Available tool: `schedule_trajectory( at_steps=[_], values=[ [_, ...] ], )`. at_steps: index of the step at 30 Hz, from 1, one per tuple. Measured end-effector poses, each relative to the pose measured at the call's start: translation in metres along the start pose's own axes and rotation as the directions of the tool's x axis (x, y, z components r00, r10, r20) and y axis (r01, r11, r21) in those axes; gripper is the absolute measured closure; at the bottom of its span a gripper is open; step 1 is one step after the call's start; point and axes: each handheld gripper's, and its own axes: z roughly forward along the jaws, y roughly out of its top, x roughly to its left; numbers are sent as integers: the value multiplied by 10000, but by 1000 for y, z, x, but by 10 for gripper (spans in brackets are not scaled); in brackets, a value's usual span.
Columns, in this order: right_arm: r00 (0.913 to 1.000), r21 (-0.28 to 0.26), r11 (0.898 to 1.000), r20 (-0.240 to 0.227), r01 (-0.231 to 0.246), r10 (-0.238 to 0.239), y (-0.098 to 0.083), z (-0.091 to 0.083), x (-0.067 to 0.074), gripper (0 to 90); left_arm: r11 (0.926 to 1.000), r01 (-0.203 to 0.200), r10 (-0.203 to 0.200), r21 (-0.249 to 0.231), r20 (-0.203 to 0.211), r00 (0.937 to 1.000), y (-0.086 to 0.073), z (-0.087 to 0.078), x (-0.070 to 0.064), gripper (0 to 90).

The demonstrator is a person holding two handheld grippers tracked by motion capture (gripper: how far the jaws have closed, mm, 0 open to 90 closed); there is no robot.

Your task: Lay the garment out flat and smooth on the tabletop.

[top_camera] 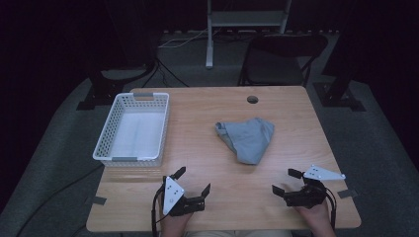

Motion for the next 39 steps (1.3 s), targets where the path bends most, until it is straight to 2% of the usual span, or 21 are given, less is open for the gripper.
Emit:
schedule_trajectory(
  at_steps=[1,2,5,7,10,15,18,22,24,32,39],
  values=[
    [10000,-8,10000,72,28,-28,0,0,1,9,9999,-86,86,109,26,10000,0,1,0,53],
    [9999,18,10000,73,69,-69,0,0,1,9,9998,-108,104,155,219,9997,-1,2,-1,54],
    [9998,64,9999,170,117,-118,0,1,2,9,9978,-413,423,516,-169,9990,-1,5,-5,54],
    [9996,52,9998,245,168,-169,0,1,3,9,9978,-520,531,416,-261,9982,-1,4,-5,54],
    [9991,122,9996,320,266,-270,-1,1,4,9,9993,-356,358,125,-196,9992,-1,2,-4,54],
    [9982,276,9988,425,414,-425,0,2,7,9,9998,-216,217,20,-255,9994,-1,0,-2,54],
    [9981,309,9987,456,396,-410,0,2,7,9,9997,-207,210,161,-157,9997,-1,2,-2,54],
    [9999,491,9988,149,11,-19,2,4,2,8,9993,-268,273,247,-234,9994,-1,3,-3,54],
    [10000,531,9986,93,-22,17,2,4,2,8,9995,-211,216,255,-218,9995,-1,3,-3,54],
    [10000,698,9976,-86,-14,20,3,4,2,9,9994,-193,200,302,-238,9995,-1,4,-2,54],
    [9996,448,9987,-189,230,-221,17,1,11,18,9992,-216,226,350,-273,9994,-1,5,-2,54]
  ],
)
